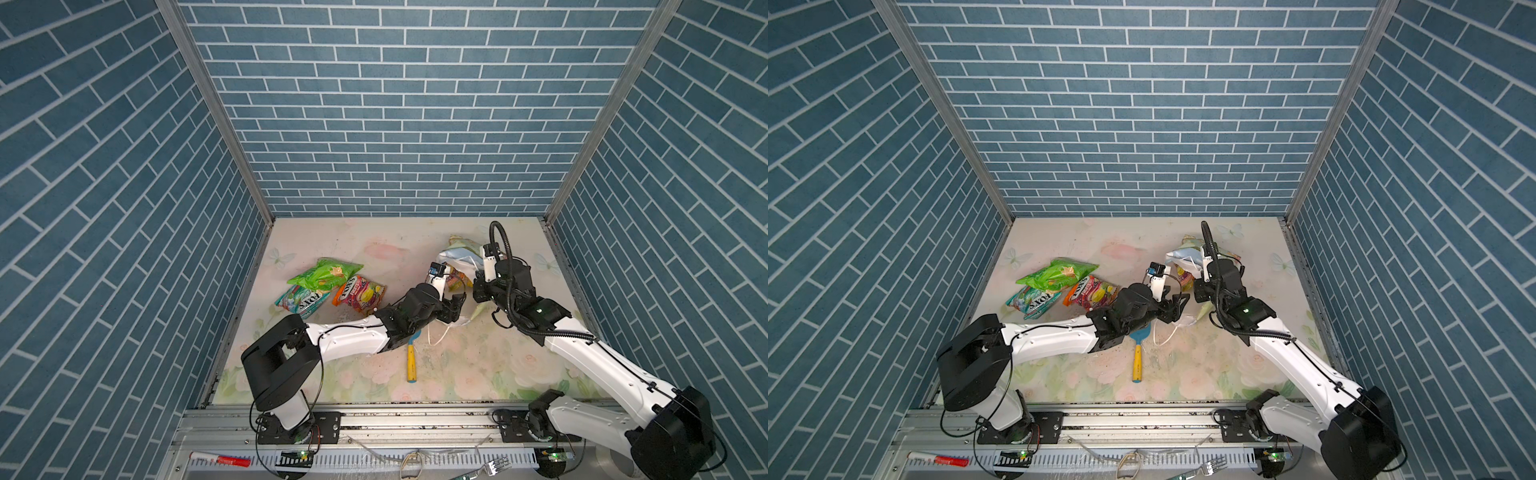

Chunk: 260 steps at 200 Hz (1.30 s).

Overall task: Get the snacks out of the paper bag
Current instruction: 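Move the left gripper back over the paper bag opening, then lower the left gripper into the paper bag toward the multicolour Fox's candy bag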

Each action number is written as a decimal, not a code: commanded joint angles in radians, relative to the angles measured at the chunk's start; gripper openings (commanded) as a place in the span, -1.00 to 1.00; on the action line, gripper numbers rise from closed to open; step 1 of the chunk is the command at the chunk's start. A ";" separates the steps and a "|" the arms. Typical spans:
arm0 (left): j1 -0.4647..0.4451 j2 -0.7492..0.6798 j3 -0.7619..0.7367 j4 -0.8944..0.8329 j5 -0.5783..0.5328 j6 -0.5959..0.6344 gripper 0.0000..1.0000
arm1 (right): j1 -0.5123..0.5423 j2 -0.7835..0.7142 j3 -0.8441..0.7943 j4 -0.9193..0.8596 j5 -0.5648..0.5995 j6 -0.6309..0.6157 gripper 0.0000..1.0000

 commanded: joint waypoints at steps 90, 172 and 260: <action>0.088 0.099 -0.005 0.139 0.106 -0.030 0.30 | -0.001 0.038 0.092 -0.061 0.030 0.021 -1.00; 0.094 0.162 0.039 0.127 0.126 -0.024 0.03 | -0.001 0.045 0.123 -0.060 0.012 0.045 -1.00; 0.095 0.223 0.113 0.108 0.131 0.045 -0.04 | -0.001 0.074 0.165 -0.067 -0.001 0.048 -1.00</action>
